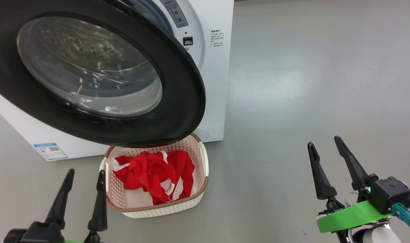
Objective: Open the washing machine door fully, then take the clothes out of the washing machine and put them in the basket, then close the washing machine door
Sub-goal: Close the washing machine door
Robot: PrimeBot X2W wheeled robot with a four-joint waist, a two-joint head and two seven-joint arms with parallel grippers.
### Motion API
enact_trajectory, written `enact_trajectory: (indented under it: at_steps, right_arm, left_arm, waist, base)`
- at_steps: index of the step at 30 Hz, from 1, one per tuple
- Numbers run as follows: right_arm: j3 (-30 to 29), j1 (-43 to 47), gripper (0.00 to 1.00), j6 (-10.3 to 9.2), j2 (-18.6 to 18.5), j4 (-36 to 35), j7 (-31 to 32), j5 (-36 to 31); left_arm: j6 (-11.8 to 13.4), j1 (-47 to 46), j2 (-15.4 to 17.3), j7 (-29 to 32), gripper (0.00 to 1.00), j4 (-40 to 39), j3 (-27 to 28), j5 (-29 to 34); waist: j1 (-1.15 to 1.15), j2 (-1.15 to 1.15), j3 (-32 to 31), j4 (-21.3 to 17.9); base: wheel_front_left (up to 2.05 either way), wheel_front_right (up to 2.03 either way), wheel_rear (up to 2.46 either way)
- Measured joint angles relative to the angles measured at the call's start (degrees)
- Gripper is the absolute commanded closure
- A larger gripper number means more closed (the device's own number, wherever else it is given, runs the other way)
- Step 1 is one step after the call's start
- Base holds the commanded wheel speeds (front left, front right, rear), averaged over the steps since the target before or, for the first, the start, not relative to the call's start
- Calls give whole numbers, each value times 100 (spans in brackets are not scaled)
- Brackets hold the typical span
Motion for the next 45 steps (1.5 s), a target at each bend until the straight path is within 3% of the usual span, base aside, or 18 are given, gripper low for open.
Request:
enact_trajectory:
  at_steps: [16, 17, 18, 20, 21, 30, 45]
  right_arm:
    - [15, 113, 0, 0, 2, -25, 0, 44]
    - [20, 112, 6, 0, 2, -26, 0, 44]
    - [32, 112, 23, 0, 2, -23, 0, 44]
    - [57, 112, 82, 0, 2, -9, 0, 44]
    - [81, 112, 100, 0, 4, 0, 0, 44]
    - [279, -96, 100, 0, 1, 512, 1, -19]
    - [1640, -1916, 100, 0, -376, 1759, 112, 422]
  left_arm:
    - [-153, 14, -162, 0, 0, 123, 40, 254]
    - [-188, 14, -171, 0, 0, 132, 40, 259]
    - [-194, 13, -179, 0, 0, 140, 37, 259]
    - [-194, 12, -191, 0, 0, 146, 36, 259]
    - [-199, 12, -203, 0, 0, 149, 36, 260]
    - [-299, -3, -313, 0, 0, 155, -102, 280]
    - [-372, -257, -455, 0, 0, 278, -253, 266]
  waist:
    - [0, 0, -9, 71]
    - [0, 0, 1, 77]
    - [0, 0, 10, 87]
    - [0, 0, 19, 100]
    - [0, 0, 28, 114]
    - [0, 0, 137, 304]
    - [0, 0, 403, 804]
  base:
    - [0, 0, 0]
    - [0, 0, 0]
    - [0, 0, 0]
    - [0, 0, 0]
    - [0, 0, 0]
    - [0, 0, 0]
    - [0, 0, 0]
